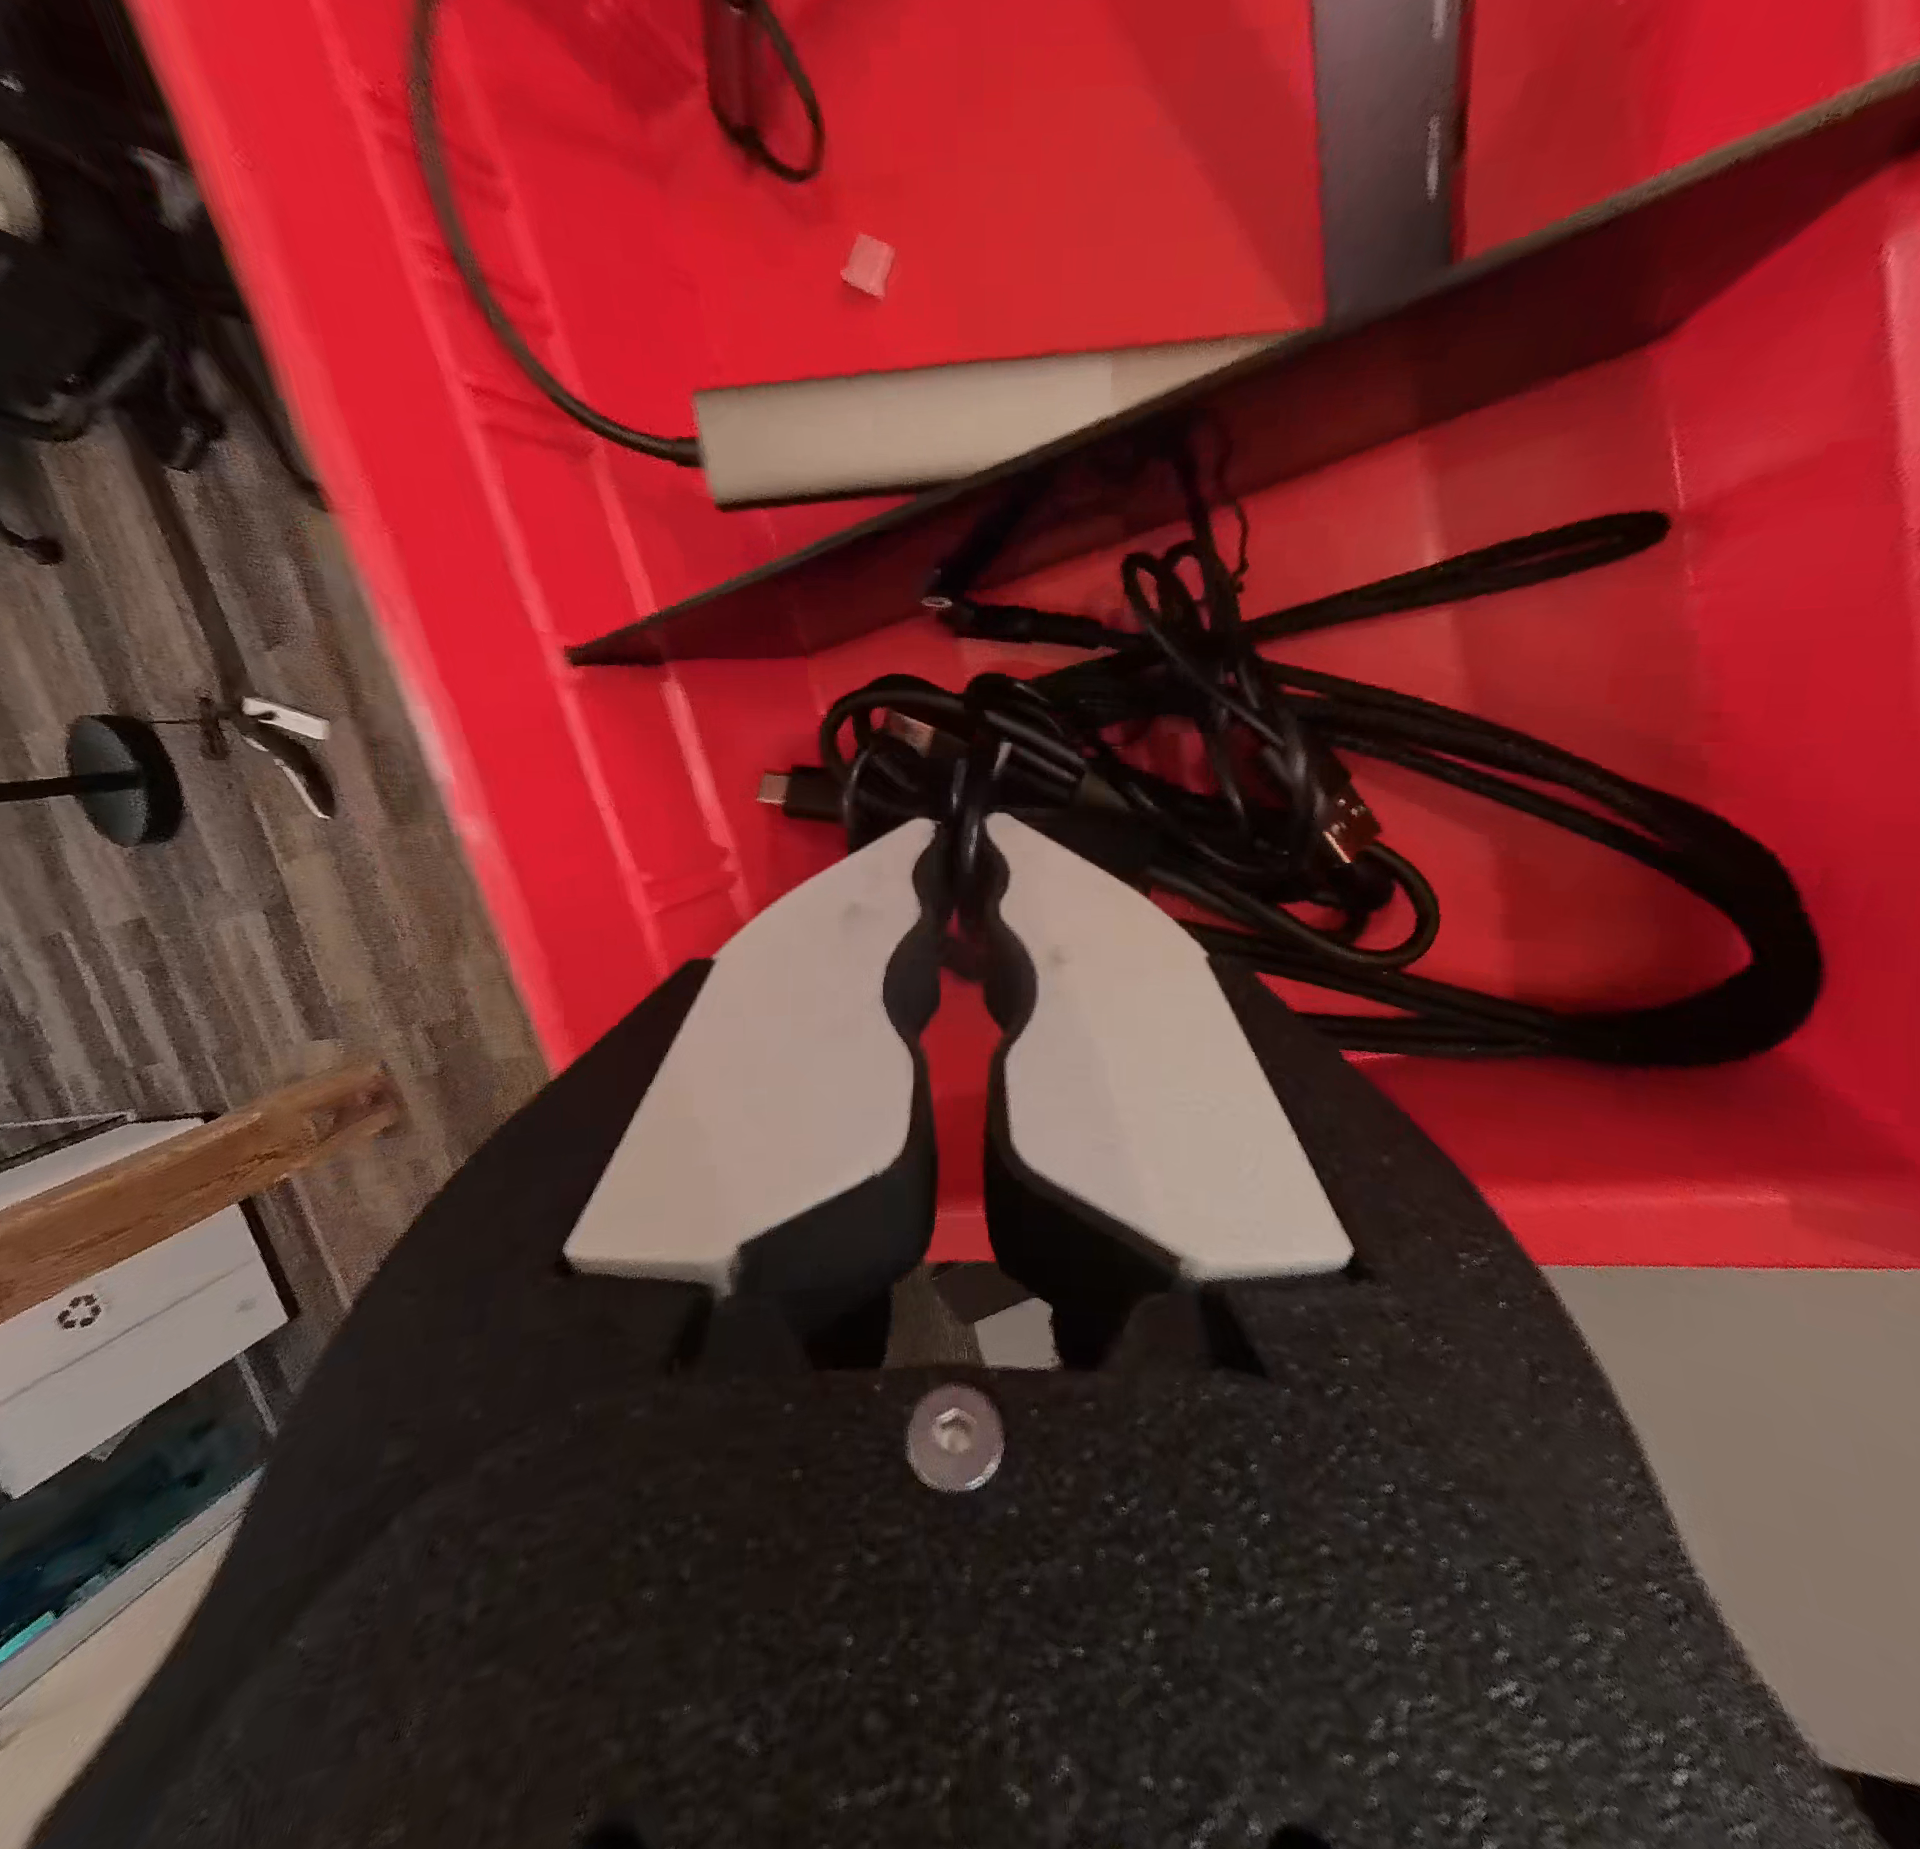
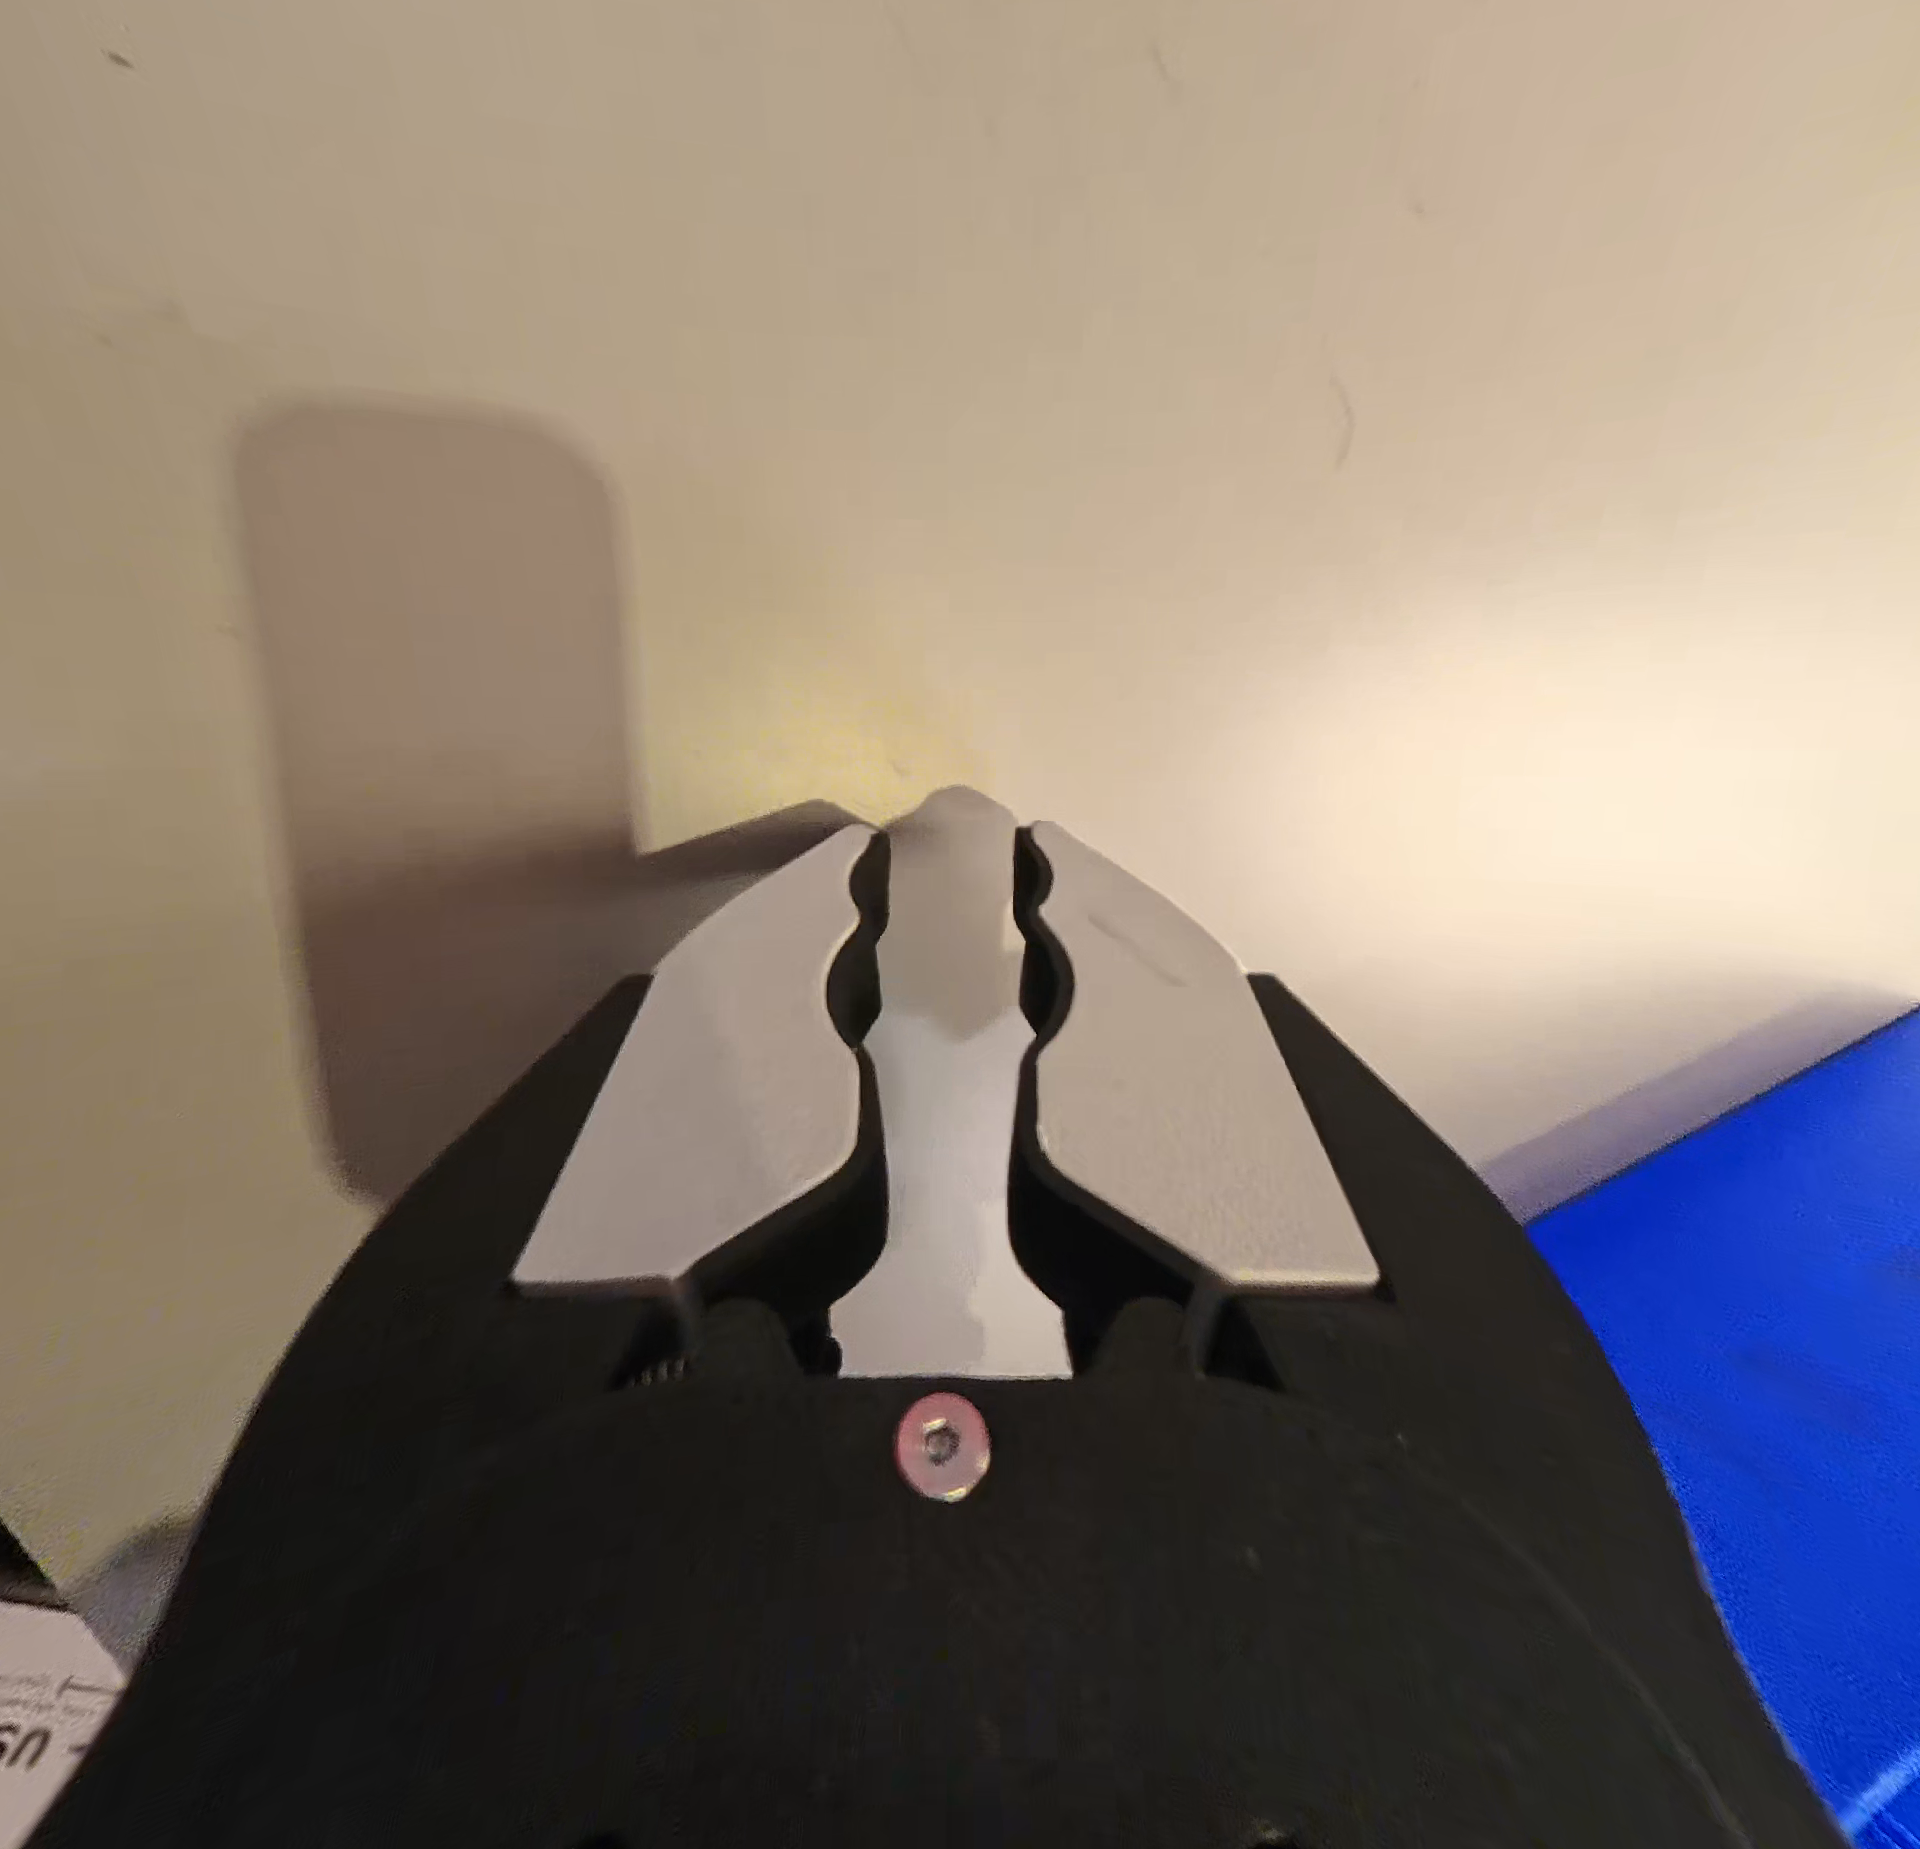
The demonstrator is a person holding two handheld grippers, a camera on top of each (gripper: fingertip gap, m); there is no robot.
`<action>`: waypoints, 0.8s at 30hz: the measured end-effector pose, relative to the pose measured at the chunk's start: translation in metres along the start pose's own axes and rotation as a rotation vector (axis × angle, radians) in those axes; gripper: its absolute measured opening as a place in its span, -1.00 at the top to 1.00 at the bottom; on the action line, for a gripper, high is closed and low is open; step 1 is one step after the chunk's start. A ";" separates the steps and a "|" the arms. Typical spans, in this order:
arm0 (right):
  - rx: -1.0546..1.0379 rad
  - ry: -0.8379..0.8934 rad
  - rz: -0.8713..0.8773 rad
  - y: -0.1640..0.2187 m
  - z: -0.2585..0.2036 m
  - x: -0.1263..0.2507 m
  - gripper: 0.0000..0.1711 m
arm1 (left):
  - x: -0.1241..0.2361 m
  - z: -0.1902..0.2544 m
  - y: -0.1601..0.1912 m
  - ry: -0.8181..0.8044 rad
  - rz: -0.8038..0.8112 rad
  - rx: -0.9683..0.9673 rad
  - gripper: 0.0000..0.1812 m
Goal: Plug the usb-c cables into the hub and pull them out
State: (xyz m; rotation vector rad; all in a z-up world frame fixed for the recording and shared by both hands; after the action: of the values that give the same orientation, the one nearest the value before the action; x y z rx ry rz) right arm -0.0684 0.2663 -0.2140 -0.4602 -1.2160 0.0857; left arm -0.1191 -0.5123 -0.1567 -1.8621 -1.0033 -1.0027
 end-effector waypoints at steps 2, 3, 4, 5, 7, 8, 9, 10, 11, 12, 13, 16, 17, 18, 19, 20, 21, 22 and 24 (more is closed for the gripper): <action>-0.025 -0.007 0.023 0.000 0.000 -0.001 0.75 | 0.019 -0.013 -0.006 -0.076 0.055 0.018 0.97; -0.040 -0.012 0.035 0.000 0.000 -0.001 0.77 | 0.032 -0.018 -0.011 -0.113 0.090 0.017 0.97; -0.056 -0.016 0.047 0.000 0.001 -0.002 0.78 | 0.047 -0.023 -0.018 -0.144 0.132 0.015 0.97; -0.070 -0.019 0.058 0.000 0.001 -0.002 0.79 | 0.062 -0.026 -0.026 -0.169 0.176 0.016 0.97; -0.093 -0.019 0.077 -0.001 0.003 -0.003 0.80 | 0.097 -0.028 -0.046 -0.202 0.283 0.014 0.97; -0.101 -0.018 0.084 -0.001 0.004 -0.004 0.80 | 0.115 -0.026 -0.057 -0.212 0.341 0.008 0.97; -0.109 -0.017 0.091 -0.002 0.005 -0.005 0.79 | 0.133 -0.022 -0.068 -0.216 0.398 0.001 0.97; -0.115 -0.015 0.098 -0.003 0.006 -0.005 0.78 | 0.151 -0.016 -0.080 -0.216 0.453 -0.010 0.97; -0.123 -0.014 0.103 -0.004 0.007 -0.006 0.76 | 0.168 -0.008 -0.092 -0.212 0.510 -0.027 0.97; -0.132 -0.013 0.109 -0.005 0.008 -0.006 0.75 | 0.184 0.003 -0.103 -0.201 0.562 -0.046 0.97; -0.142 -0.010 0.117 -0.007 0.009 -0.007 0.74 | 0.198 0.016 -0.114 -0.184 0.610 -0.069 0.97; -0.188 0.001 0.163 -0.011 0.011 -0.008 0.72 | 0.223 0.062 -0.141 -0.094 0.713 -0.146 0.97; -0.204 0.003 0.179 -0.012 0.011 -0.009 0.71 | 0.226 0.080 -0.149 -0.052 0.737 -0.172 0.97; -0.221 0.006 0.193 -0.013 0.011 -0.010 0.71 | 0.227 0.099 -0.156 0.000 0.758 -0.197 0.97; -0.235 0.008 0.204 -0.014 0.010 -0.012 0.71 | 0.226 0.119 -0.162 0.060 0.779 -0.222 0.97; -0.251 0.008 0.226 -0.015 0.010 -0.013 0.71 | 0.224 0.141 -0.169 0.126 0.798 -0.246 0.97; -0.267 0.004 0.247 -0.017 0.009 -0.013 0.71 | 0.222 0.164 -0.174 0.203 0.813 -0.273 0.97; -0.284 -0.001 0.267 -0.018 0.008 -0.014 0.71 | 0.219 0.188 -0.179 0.280 0.826 -0.305 0.97; -0.316 -0.010 0.304 -0.020 0.008 -0.016 0.71 | 0.212 0.237 -0.187 0.414 0.848 -0.372 0.97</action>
State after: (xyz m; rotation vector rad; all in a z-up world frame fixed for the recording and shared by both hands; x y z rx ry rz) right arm -0.0848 0.2459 -0.2181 -0.9210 -1.1664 0.1564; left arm -0.1408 -0.1734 -0.0114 -1.9591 0.2473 -0.9955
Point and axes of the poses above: each gripper's, where its closed fingertips meet, x back along the fingers, y out of its underside, z = x × y across the jaws, the point moved 2 cm from there along x, back along the fingers, and after that the axes turned 5 degrees about -x, right-handed, at the moved point
